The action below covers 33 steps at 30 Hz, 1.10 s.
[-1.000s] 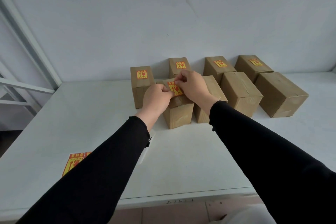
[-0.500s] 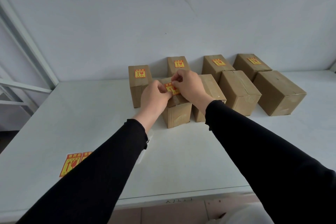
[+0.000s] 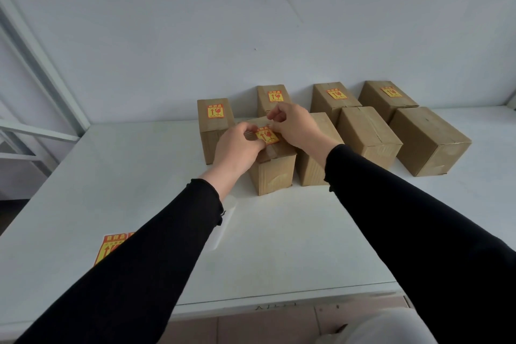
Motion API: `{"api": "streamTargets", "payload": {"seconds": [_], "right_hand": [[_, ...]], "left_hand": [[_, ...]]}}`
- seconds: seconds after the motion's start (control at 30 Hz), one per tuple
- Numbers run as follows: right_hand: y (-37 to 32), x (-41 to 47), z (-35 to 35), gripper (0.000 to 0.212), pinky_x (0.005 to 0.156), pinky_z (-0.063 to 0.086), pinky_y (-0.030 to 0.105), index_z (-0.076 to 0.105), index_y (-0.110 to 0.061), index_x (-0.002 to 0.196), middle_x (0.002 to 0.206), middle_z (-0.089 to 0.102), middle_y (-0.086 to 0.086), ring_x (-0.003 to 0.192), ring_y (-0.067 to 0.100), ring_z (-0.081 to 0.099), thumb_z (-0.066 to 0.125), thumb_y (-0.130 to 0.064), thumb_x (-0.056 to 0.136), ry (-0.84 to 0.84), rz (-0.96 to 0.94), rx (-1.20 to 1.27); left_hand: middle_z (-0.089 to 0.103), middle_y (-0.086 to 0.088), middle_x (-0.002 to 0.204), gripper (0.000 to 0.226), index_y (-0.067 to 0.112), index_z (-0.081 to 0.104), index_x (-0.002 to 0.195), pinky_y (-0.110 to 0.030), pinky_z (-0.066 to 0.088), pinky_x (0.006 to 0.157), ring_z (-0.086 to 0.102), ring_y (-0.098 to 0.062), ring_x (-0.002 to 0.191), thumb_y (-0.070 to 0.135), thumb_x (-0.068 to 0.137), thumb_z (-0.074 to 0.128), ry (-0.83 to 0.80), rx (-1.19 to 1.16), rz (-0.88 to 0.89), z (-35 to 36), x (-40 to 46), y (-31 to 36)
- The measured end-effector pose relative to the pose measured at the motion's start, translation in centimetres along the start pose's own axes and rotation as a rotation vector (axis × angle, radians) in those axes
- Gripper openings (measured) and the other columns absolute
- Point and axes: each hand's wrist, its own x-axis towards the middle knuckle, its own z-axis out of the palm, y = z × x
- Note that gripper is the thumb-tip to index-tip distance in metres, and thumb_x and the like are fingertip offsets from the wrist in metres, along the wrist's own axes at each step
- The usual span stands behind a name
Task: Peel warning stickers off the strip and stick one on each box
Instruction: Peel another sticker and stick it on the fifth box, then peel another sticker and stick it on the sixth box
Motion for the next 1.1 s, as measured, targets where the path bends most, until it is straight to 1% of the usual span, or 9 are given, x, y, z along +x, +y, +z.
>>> {"api": "streamTargets", "payload": {"seconds": [0.1,0.2,0.3,0.4,0.5,0.67,0.83,0.93,1.1], "right_hand": [[0.1,-0.6,-1.7,0.036,0.094,0.054,0.037,0.061,-0.019,0.122,0.113,0.064,0.002,0.105,0.021,0.061,0.071,-0.012,0.089,-0.21,0.015,0.036],[-0.2,-1.3,-2.6,0.048,0.098,0.051,0.036,0.055,-0.019,0.132,0.123,0.059,0.002,0.111,0.021,0.058,0.07,-0.009,0.088,-0.3,0.015,-0.007],[-0.4,-1.8,-2.5,0.048,0.093,0.053,0.034,0.053,-0.019,0.135,0.122,0.059,0.001,0.11,0.02,0.058,0.068,-0.011,0.09,-0.271,0.016,-0.042],[-0.6,-2.6,-2.4,0.043,0.084,0.055,0.03,0.052,-0.02,0.135,0.12,0.06,0.001,0.105,0.02,0.06,0.066,-0.017,0.094,-0.242,0.003,-0.104],[-0.9,-3.6,-2.0,0.039,0.08,0.054,0.028,0.052,-0.021,0.134,0.121,0.061,0.001,0.103,0.02,0.06,0.062,-0.021,0.096,-0.203,-0.011,-0.186],[-1.9,-5.8,-2.8,0.035,0.074,0.045,0.026,0.053,-0.019,0.132,0.122,0.06,0.004,0.1,0.019,0.058,0.057,-0.016,0.097,-0.049,-0.03,-0.213],[-5.2,-9.0,-4.0,0.025,0.079,0.048,0.027,0.063,-0.02,0.12,0.118,0.063,-0.002,0.101,0.015,0.061,0.055,-0.018,0.096,0.123,-0.16,-0.125],[-8.1,-11.2,-2.1,0.019,0.08,0.05,0.031,0.068,-0.018,0.111,0.111,0.066,-0.001,0.096,0.017,0.063,0.057,-0.019,0.095,0.092,-0.262,-0.072],[-11.3,-15.1,4.5,0.018,0.083,0.053,0.037,0.068,-0.018,0.109,0.106,0.068,-0.001,0.093,0.017,0.064,0.059,-0.017,0.093,-0.05,-0.362,-0.013]], "left_hand": [[0.067,0.001,0.105,0.04,0.024,0.063,0.125,-0.022,0.033,0.055,0.058,-0.012,0.081,0.03,0.085,0.07,-0.01,0.004,0.004,-0.1,0.1,0.0],[0.066,0.002,0.113,0.042,0.024,0.063,0.127,-0.021,0.036,0.059,0.059,-0.014,0.092,0.031,0.087,0.07,-0.007,0.004,0.004,0.0,0.0,0.0],[0.063,0.003,0.118,0.045,0.025,0.061,0.131,-0.023,0.04,0.068,0.058,-0.015,0.103,0.033,0.088,0.071,-0.025,-0.006,0.003,-0.1,-0.2,-0.2],[0.065,-0.008,0.122,0.046,0.026,0.061,0.134,-0.022,0.037,0.062,0.061,-0.024,0.103,0.031,0.09,0.07,-0.051,0.004,0.018,-0.6,-0.2,-0.4],[0.065,-0.012,0.123,0.044,0.025,0.062,0.134,-0.022,0.035,0.059,0.062,-0.028,0.104,0.029,0.09,0.07,-0.07,0.046,0.031,-1.1,-0.3,-0.6],[0.061,0.003,0.104,0.041,0.028,0.059,0.134,-0.026,0.04,0.068,0.061,-0.019,0.097,0.035,0.094,0.064,-0.082,0.09,0.042,-3.2,-1.6,-0.2],[0.062,0.007,0.092,0.021,0.028,0.069,0.114,-0.027,0.041,0.068,0.061,-0.015,0.085,0.03,0.094,0.063,0.033,0.138,0.141,-9.2,-4.8,-0.9],[0.062,0.009,0.089,0.016,0.029,0.071,0.108,-0.026,0.041,0.064,0.058,-0.009,0.077,0.025,0.094,0.063,0.005,0.135,0.134,-12.5,-7.8,-3.1],[0.065,0.003,0.105,0.023,0.026,0.069,0.107,-0.028,0.047,0.074,0.063,-0.017,0.095,0.011,0.09,0.065,-0.057,0.316,-0.003,-15.1,-11.9,-9.3]]}}
